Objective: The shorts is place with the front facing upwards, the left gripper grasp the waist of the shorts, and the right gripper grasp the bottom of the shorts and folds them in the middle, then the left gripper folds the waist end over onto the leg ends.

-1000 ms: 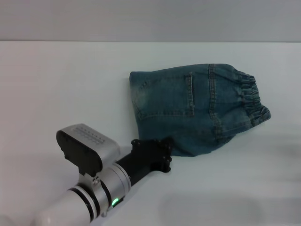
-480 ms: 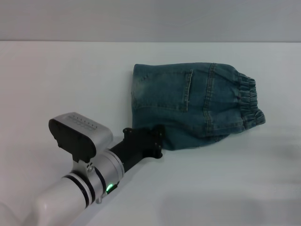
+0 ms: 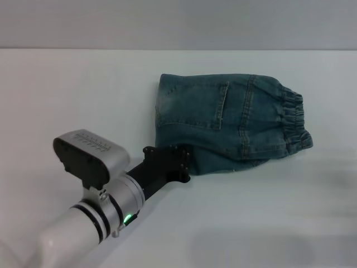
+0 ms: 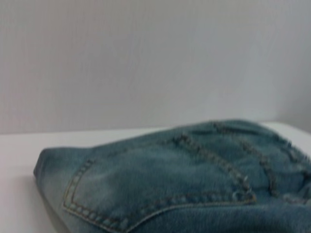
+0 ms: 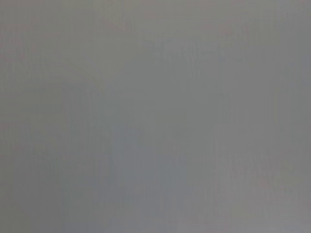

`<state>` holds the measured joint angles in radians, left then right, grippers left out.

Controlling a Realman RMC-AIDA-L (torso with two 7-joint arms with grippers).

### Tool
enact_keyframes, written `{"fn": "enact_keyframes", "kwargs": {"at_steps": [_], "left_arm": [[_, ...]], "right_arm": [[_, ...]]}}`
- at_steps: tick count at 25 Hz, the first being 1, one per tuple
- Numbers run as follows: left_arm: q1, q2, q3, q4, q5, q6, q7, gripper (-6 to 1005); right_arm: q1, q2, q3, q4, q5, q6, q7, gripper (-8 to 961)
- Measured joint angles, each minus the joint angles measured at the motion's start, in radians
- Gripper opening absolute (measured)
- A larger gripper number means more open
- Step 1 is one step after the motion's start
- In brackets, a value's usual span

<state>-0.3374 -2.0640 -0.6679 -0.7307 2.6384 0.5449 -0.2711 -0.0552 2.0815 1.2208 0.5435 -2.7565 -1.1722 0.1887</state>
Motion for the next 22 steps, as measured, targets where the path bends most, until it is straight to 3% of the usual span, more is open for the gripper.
{"fn": "enact_keyframes", "kwargs": {"at_steps": [4,5,10,13,18,22], "left_arm": [[0.043,0.002,0.0,-0.023,0.001,0.05,-0.002,90],[0.118,0.003,0.004,-0.059,0.007,0.126,0.028,92],[0.232,0.0,-0.043,-0.087,0.006,0.28,0.242,101],[0.25,0.0,-0.139,-0.063,0.0,0.308,0.323,107],[0.253,0.0,-0.295,-0.026,-0.001,0.316,0.271,117],[0.248,0.0,-0.321,-0.001,0.0,0.329,0.246,124]], "right_arm": [[0.003,0.0,-0.005,-0.004,0.0,0.001,0.0,-2],[0.005,-0.001,-0.011,-0.005,0.0,0.002,0.0,-2],[0.015,-0.005,-0.026,-0.001,-0.005,0.001,-0.007,-1],[0.034,-0.005,-0.015,-0.007,-0.001,-0.001,-0.009,0],[0.066,-0.01,0.016,-0.014,-0.001,-0.006,-0.028,7],[0.081,-0.005,0.054,-0.028,0.002,-0.008,-0.059,149]]}}
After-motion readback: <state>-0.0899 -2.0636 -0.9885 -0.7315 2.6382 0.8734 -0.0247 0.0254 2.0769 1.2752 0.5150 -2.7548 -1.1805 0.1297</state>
